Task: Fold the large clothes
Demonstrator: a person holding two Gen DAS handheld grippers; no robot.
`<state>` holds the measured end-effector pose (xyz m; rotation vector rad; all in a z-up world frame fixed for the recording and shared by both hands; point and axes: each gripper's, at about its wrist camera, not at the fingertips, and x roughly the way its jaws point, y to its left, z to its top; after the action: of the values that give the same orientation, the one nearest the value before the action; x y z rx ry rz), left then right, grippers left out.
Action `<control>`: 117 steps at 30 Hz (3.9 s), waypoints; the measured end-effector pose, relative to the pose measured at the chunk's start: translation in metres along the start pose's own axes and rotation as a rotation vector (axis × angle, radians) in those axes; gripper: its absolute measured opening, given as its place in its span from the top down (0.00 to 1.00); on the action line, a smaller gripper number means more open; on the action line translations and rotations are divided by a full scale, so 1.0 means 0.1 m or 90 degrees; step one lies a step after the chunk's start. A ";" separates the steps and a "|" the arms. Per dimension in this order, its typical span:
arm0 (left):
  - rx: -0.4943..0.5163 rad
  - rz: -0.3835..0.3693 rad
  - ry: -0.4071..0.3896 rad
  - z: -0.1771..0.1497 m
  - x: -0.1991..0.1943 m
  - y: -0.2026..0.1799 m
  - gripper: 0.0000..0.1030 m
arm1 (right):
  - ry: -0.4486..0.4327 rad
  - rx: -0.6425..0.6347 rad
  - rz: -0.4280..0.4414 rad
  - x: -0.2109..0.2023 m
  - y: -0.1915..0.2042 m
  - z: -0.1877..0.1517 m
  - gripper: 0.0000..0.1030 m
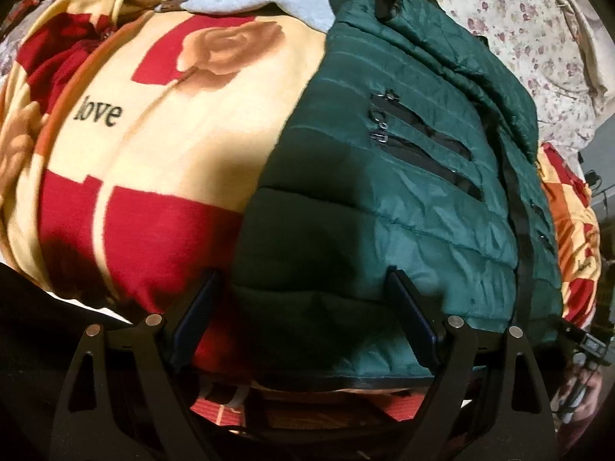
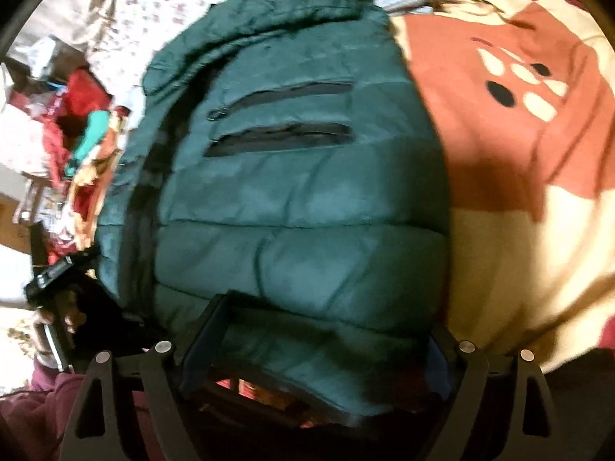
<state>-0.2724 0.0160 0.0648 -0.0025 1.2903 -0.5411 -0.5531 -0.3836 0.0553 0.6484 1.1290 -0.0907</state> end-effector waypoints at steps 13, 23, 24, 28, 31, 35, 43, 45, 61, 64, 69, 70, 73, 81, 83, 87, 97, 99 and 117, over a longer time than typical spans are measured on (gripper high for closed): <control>0.002 0.008 -0.004 -0.05 0.04 -0.08 0.15 | -0.016 -0.044 0.002 0.03 0.12 0.02 0.36; 0.080 0.053 -0.097 0.00 -0.43 -0.33 0.87 | -0.141 -0.161 -0.040 -0.51 0.42 0.22 0.79; 0.084 0.053 -0.108 0.03 -0.48 -0.35 0.88 | -0.153 -0.166 -0.038 -0.56 0.45 0.26 0.79; 0.072 0.039 -0.145 0.19 -0.67 -0.39 0.88 | -0.204 -0.161 -0.029 -0.70 0.49 0.44 0.79; 0.042 0.019 -0.162 0.40 -0.78 -0.32 0.88 | -0.232 -0.157 -0.032 -0.76 0.52 0.57 0.79; 0.036 0.017 -0.212 0.66 -0.92 -0.41 0.88 | -0.262 -0.154 -0.040 -0.83 0.56 0.81 0.79; 0.037 0.029 -0.254 1.19 -0.86 -0.57 0.88 | -0.306 -0.130 -0.046 -0.91 0.57 1.39 0.79; 0.026 0.029 -0.265 1.36 -0.84 -0.59 0.88 | -0.310 -0.123 -0.047 -0.89 0.56 1.55 0.79; -0.006 0.147 -0.275 2.87 -0.06 -0.96 0.88 | -0.292 -0.010 -0.065 -0.41 0.22 3.13 0.79; -0.016 0.170 -0.264 3.07 0.19 -1.00 0.88 | -0.281 0.011 -0.074 -0.20 0.15 3.35 0.79; -0.001 0.209 -0.248 3.26 0.58 -1.05 0.88 | -0.278 0.049 -0.068 0.12 0.00 3.55 0.78; -0.002 0.211 -0.244 3.27 0.64 -1.04 0.88 | -0.267 0.061 -0.060 0.22 -0.07 3.59 0.77; 0.000 0.214 -0.242 3.29 0.75 -1.04 0.87 | -0.271 0.082 -0.044 0.33 -0.14 3.59 0.72; -0.003 0.214 -0.248 3.27 0.85 -1.04 0.87 | -0.311 0.068 0.004 -0.03 -0.04 3.47 0.32; -0.003 0.216 -0.248 3.28 0.85 -1.05 0.87 | -0.350 0.039 -0.006 -0.26 0.10 3.33 0.31; -0.009 0.212 -0.245 3.28 0.85 -1.04 0.86 | -0.399 -0.065 0.016 -0.53 0.55 2.98 0.31; 0.012 0.203 -0.245 3.25 0.78 -1.04 0.80 | -0.257 -0.257 -0.067 0.70 1.51 3.28 0.31; 0.014 0.171 -0.245 3.25 0.69 -1.01 0.64 | -0.244 -0.227 -0.087 0.90 1.47 3.45 0.31; 0.034 0.135 -0.256 3.01 0.65 -1.07 0.10 | -0.322 -0.179 -0.148 0.41 1.06 3.45 0.28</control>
<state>-0.0287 -0.1913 0.1261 0.0660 0.8713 -0.3693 -0.2148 -0.4681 0.1580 0.2189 0.7031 -0.2735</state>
